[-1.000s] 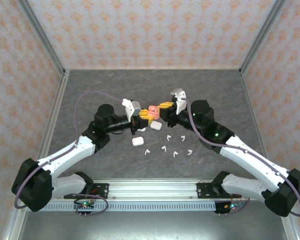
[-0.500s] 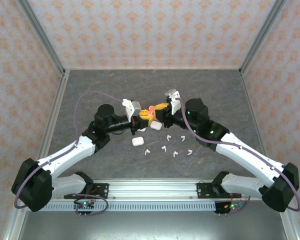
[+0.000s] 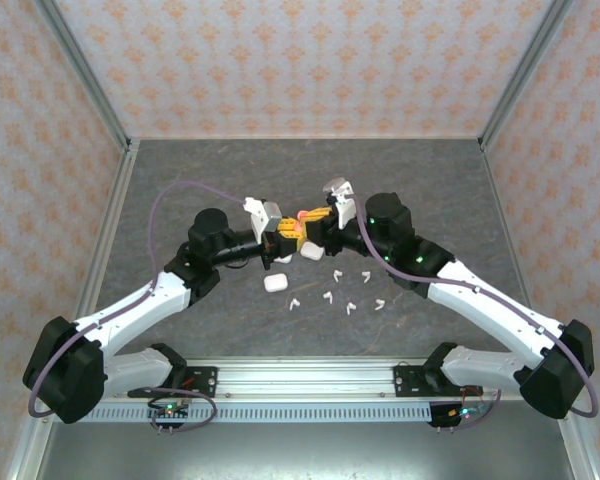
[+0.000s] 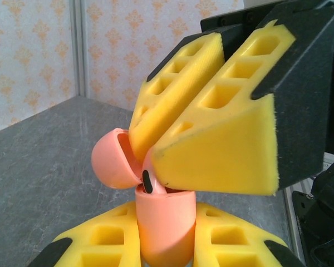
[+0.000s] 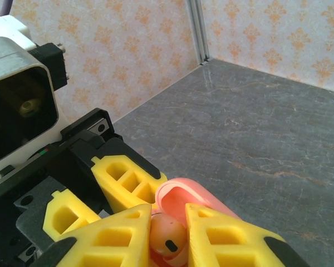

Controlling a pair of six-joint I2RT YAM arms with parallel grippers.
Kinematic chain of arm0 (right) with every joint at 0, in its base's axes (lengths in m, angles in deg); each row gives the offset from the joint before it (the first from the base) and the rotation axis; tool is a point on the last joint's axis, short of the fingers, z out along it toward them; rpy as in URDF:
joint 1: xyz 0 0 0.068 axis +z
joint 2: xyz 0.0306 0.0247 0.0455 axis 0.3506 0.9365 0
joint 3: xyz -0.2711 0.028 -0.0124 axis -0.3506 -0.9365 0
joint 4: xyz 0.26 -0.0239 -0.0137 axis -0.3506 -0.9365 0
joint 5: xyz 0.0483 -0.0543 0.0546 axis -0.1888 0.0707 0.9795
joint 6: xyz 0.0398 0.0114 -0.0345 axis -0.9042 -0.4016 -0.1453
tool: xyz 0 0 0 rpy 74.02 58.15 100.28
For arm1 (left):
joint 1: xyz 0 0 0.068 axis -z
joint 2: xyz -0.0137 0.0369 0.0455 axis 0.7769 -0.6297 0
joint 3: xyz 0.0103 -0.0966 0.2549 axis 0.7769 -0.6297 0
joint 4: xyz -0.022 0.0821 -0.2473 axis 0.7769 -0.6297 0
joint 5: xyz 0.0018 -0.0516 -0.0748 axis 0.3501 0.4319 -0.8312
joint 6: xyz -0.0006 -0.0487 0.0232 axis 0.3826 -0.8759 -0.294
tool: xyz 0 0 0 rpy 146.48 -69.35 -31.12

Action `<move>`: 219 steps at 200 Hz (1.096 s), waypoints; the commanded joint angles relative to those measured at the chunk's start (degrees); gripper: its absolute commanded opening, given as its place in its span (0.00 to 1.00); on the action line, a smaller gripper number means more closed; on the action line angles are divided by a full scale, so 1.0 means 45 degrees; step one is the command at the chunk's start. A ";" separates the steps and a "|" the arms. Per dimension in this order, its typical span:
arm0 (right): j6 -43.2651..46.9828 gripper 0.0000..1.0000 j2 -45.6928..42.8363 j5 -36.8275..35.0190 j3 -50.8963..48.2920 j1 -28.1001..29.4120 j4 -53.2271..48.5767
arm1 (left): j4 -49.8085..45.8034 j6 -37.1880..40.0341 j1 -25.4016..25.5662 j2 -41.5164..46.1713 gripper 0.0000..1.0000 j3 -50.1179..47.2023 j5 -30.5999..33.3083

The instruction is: Insert the wireless bluetooth earbuds into the charging case

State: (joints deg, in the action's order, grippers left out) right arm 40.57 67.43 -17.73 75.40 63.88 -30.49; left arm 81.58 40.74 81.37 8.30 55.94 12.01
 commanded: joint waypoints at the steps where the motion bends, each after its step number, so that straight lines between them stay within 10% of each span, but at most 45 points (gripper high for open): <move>1: 0.0014 0.24 -0.0105 0.0722 0.0712 0.0093 -0.0195 | 0.0543 -0.0004 0.0117 0.0183 0.00 0.0370 -0.0115; 93: 0.0024 0.64 -0.0625 -0.0874 0.2742 -0.0132 -0.3175 | 0.0757 -0.0060 0.0108 0.0357 0.00 0.0226 -0.0183; 139: -0.2039 1.00 -0.0983 0.2223 0.1661 -0.2208 -0.2246 | 0.0880 -0.0061 0.0110 0.0632 0.00 0.0087 -0.0332; 219: -0.3298 0.99 0.0202 0.5711 0.0861 -0.2954 -0.0808 | 0.0877 -0.0057 0.0103 0.0663 0.00 0.0099 -0.0574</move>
State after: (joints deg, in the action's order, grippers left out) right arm 28.00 67.16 1.87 79.77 50.70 -39.08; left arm 82.43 40.72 81.37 10.46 55.94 11.16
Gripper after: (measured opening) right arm 0.990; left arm 0.185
